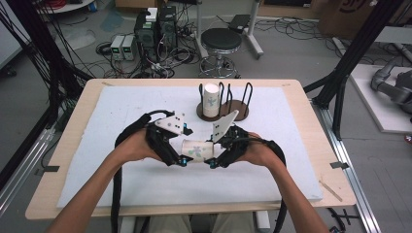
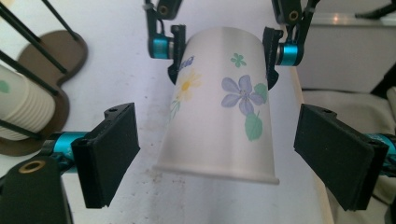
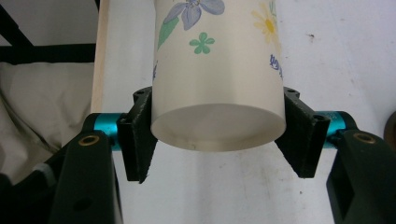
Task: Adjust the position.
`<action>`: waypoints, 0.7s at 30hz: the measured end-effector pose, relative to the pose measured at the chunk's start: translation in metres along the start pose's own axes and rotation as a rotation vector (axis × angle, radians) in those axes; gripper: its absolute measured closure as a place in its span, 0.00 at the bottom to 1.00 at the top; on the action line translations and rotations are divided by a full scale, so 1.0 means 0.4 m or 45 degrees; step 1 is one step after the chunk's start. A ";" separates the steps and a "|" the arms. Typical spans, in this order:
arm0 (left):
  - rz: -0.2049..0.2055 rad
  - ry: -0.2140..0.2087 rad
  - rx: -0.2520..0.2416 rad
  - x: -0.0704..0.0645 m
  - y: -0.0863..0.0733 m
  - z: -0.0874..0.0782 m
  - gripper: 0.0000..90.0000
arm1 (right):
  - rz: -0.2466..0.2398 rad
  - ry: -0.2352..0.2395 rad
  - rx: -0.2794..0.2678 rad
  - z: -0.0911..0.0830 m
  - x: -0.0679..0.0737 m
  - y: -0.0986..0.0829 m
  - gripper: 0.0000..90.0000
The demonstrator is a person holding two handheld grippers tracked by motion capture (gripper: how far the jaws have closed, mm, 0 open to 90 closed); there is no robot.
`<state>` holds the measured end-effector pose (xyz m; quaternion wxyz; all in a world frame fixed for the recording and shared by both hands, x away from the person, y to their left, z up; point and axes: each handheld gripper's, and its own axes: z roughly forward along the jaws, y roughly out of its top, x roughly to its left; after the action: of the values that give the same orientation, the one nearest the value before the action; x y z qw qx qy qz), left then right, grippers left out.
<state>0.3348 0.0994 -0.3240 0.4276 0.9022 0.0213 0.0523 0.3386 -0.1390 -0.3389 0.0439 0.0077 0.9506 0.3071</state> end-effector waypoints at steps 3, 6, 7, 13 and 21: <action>-0.023 0.012 -0.096 -0.004 -0.011 -0.020 0.15 | 0.011 -0.003 -0.046 -0.008 -0.002 -0.015 0.41; -0.051 0.010 -0.171 -0.008 -0.032 -0.032 0.15 | 0.027 -0.009 -0.090 -0.015 -0.004 -0.029 0.41; -0.052 0.010 -0.181 -0.008 -0.040 -0.036 0.15 | 0.032 -0.005 -0.104 -0.017 -0.004 -0.035 0.41; -0.087 0.036 -0.300 -0.015 -0.086 -0.042 0.15 | 0.063 0.007 -0.210 -0.020 -0.008 -0.066 0.41; -0.161 0.048 -0.504 -0.023 -0.149 -0.034 0.16 | 0.108 0.012 -0.374 -0.016 -0.004 -0.109 0.41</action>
<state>0.3246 0.1469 -0.3620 0.5984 0.7964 0.0751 0.0453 0.3401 -0.1782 -0.3589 0.0270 0.0398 0.8946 0.4443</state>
